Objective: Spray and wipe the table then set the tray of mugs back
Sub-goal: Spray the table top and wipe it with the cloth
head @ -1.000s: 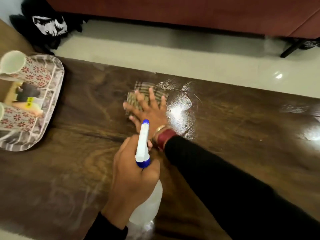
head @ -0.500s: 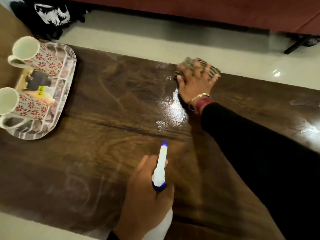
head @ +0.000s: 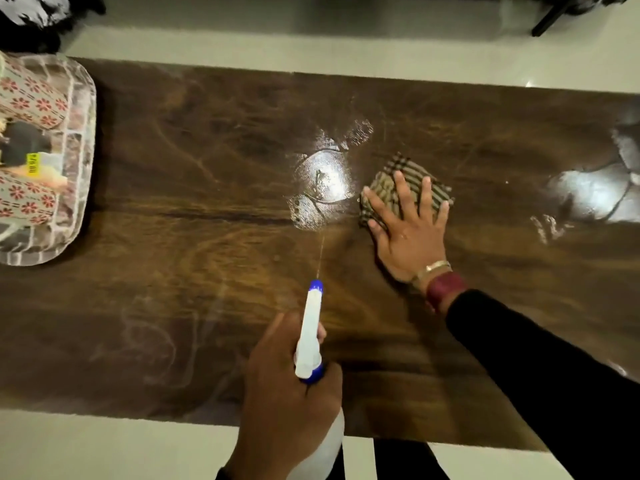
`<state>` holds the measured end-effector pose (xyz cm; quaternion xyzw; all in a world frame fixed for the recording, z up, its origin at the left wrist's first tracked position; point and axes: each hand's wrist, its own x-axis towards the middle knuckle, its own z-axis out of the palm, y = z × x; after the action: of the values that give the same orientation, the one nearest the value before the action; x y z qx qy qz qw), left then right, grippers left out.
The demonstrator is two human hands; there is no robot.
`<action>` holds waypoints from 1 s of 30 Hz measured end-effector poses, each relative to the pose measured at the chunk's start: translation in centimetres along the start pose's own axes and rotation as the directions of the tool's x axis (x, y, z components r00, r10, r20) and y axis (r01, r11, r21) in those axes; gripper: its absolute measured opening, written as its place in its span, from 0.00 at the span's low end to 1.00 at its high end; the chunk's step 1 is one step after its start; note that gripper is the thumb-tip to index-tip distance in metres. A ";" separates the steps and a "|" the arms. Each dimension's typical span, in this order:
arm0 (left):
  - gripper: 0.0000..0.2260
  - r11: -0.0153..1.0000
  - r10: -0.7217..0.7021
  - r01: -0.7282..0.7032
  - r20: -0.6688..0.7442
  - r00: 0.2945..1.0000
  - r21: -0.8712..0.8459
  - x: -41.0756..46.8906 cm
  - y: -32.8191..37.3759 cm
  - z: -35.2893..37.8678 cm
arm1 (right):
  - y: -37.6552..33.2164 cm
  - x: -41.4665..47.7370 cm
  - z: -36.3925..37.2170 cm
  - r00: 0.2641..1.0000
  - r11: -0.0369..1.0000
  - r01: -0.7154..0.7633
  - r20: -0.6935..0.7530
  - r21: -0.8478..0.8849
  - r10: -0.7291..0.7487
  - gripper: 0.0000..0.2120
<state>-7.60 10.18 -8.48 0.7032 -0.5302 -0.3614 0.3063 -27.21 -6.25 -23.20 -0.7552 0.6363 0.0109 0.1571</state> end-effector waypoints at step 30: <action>0.23 0.993 0.118 -0.120 0.103 0.988 0.015 -11.4 -3.3 0.7 | -15.6 -25.5 9.6 0.986 0.980 0.109 -0.145 0.165 -0.085 0.24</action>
<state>-8.43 22.02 -9.48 0.6540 -0.5902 -0.3722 0.2922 -15.28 22.82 -23.31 -0.7679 0.6065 -0.1037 0.1781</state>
